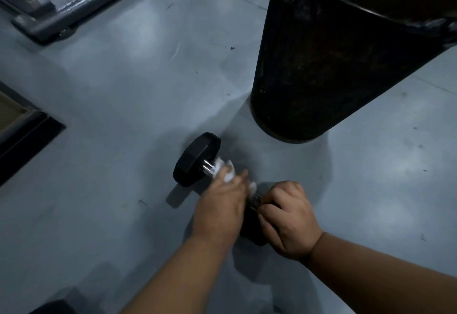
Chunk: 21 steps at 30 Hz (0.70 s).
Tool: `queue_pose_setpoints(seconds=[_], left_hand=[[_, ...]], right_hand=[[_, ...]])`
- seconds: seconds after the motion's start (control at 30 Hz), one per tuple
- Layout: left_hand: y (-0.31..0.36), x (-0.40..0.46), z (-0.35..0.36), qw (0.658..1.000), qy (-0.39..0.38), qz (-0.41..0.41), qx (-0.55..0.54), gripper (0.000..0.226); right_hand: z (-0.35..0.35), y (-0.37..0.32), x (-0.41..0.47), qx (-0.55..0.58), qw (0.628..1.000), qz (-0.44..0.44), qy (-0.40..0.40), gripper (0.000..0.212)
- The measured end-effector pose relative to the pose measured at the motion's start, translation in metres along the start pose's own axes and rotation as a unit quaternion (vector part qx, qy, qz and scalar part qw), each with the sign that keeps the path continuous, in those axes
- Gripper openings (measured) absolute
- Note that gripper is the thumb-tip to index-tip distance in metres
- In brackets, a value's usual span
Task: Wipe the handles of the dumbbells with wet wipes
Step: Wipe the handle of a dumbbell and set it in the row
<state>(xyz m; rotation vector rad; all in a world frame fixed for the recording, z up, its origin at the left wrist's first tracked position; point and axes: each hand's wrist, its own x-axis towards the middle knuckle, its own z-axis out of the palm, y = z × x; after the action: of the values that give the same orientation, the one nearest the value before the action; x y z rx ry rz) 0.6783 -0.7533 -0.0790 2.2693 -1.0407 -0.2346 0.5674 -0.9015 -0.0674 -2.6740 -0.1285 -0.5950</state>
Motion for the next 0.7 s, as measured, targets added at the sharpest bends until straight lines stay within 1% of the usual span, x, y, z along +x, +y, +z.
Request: queue_pose_setpoints(seconds=[0.07,0.1,0.17,0.2,0.3,0.33,0.4,0.43,0.53,0.6,0.7], left_hand=[[0.014,-0.009,0.006,0.997,-0.046,0.064,-0.013,0.035],[0.011,-0.009,0.005,0.995,-0.055,0.081,-0.023,0.035],[-0.006,-0.001,-0.001,0.994,-0.046,0.099,-0.010,0.037],[-0.016,0.005,-0.007,0.995,-0.043,0.085,0.004,0.038],[-0.031,0.021,-0.016,1.000,-0.002,-0.023,-0.010,0.035],[-0.028,0.023,-0.016,0.999,0.012,-0.045,-0.011,0.034],[-0.012,0.019,-0.008,0.998,0.024,-0.057,0.002,0.034],[-0.001,0.016,-0.005,0.999,0.020,-0.043,-0.001,0.035],[0.027,0.004,0.004,0.997,-0.001,0.077,-0.010,0.034],[0.023,0.004,0.006,0.996,-0.027,0.077,-0.038,0.036],[-0.002,0.018,-0.002,0.997,-0.048,0.055,-0.015,0.036]], right_hand=[[0.000,0.001,0.001,0.004,1.000,0.000,0.002,0.031],[0.000,0.001,0.001,0.005,1.000,0.001,0.003,0.031],[0.000,0.003,0.001,0.007,1.000,0.001,0.004,0.035],[-0.001,0.004,0.002,0.010,1.000,0.003,0.003,0.037],[-0.001,0.007,0.002,0.016,1.000,0.021,0.003,0.040],[-0.001,0.007,0.002,0.020,0.999,0.025,0.005,0.040],[-0.001,0.008,0.002,0.027,0.999,0.027,0.008,0.040],[-0.001,0.009,0.002,0.027,0.999,0.026,0.011,0.040],[-0.002,0.014,0.005,0.039,0.999,0.025,0.018,0.040],[-0.001,0.020,0.007,0.060,0.997,0.039,0.020,0.041],[-0.003,0.032,0.010,0.114,0.990,0.080,0.030,0.040]])
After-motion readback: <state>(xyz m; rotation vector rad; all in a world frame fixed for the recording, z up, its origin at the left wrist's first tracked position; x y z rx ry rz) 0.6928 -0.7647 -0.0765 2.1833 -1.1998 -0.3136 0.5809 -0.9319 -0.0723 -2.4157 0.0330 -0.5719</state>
